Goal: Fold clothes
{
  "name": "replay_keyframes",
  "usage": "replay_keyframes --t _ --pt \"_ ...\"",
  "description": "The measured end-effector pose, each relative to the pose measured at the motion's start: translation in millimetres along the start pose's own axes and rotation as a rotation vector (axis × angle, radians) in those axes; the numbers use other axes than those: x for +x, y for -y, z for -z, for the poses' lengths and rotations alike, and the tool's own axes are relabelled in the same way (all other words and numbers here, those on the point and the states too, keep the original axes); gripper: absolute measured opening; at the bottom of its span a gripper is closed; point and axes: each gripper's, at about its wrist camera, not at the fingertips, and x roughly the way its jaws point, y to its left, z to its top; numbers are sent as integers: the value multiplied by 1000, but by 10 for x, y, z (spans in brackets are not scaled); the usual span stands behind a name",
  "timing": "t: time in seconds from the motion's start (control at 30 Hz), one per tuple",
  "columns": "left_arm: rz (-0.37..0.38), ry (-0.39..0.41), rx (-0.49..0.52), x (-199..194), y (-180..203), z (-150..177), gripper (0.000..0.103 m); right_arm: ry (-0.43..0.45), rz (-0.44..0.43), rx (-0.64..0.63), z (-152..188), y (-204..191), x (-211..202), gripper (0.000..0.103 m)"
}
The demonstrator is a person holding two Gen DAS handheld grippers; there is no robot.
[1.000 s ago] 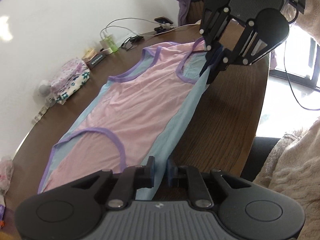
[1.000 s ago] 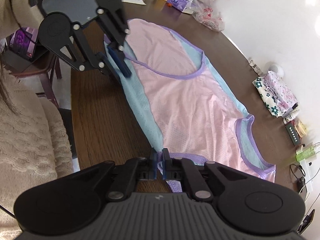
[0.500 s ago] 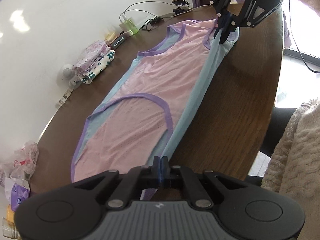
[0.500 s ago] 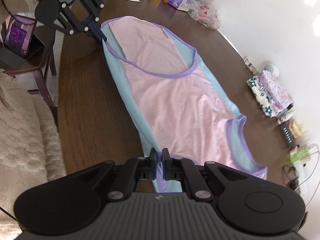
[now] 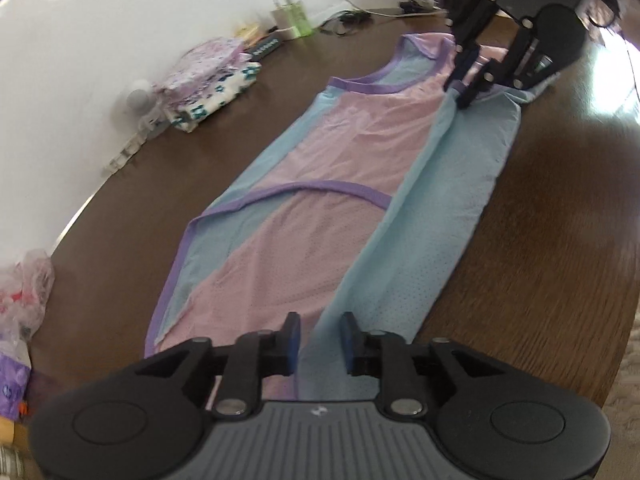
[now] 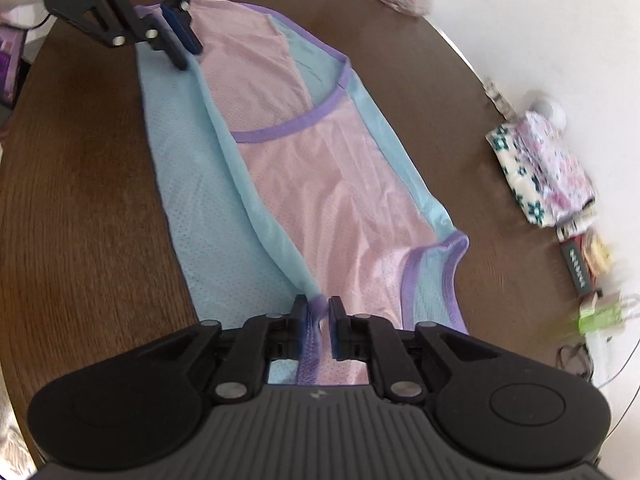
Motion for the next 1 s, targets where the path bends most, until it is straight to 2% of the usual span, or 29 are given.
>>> replay_keyframes --t 0.03,0.17,0.2,0.3,0.37,0.4,0.57,0.73,0.9,1.0 --pt "-25 13 -38 -53 -74 43 33 20 3 47 41 57 -28 28" --pt "-111 54 -201 -286 -283 256 33 109 -11 276 272 302 -209 34" --pt "-118 72 -240 -350 -308 309 33 133 -18 326 323 322 -263 34" --pt "-66 132 -379 -485 -327 418 31 213 -55 446 404 284 -403 34" --pt "-34 151 -459 -490 -294 449 10 237 -55 471 368 149 -417 34" --pt "-21 152 -481 -466 -256 457 9 245 -57 484 342 76 -407 34" --pt "28 124 -476 -311 -49 504 9 257 -69 497 232 -240 -212 34" --pt "-33 91 -510 -236 -162 695 10 241 -45 555 329 -281 -30 33" --pt "-51 100 -572 -295 -317 837 10 284 -34 627 487 -297 -81 32" --pt "-49 111 -581 -357 -314 787 10 349 -31 673 611 -325 -314 32"
